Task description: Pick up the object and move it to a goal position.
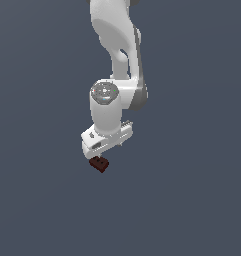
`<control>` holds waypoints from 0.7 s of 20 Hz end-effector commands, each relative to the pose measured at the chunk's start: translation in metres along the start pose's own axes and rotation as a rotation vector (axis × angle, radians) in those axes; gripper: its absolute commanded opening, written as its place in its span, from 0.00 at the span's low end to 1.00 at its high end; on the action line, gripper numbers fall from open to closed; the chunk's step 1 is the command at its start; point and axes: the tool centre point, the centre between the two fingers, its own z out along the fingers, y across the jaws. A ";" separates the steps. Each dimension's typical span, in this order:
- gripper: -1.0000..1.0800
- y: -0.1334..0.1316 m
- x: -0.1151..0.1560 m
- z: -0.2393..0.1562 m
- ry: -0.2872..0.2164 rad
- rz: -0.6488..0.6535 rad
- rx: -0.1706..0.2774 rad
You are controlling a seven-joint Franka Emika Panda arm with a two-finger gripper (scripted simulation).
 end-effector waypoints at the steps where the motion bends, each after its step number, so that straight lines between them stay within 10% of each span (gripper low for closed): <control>1: 0.96 0.008 -0.002 0.007 0.000 -0.058 0.002; 14: 0.96 0.042 -0.012 0.038 0.004 -0.325 0.013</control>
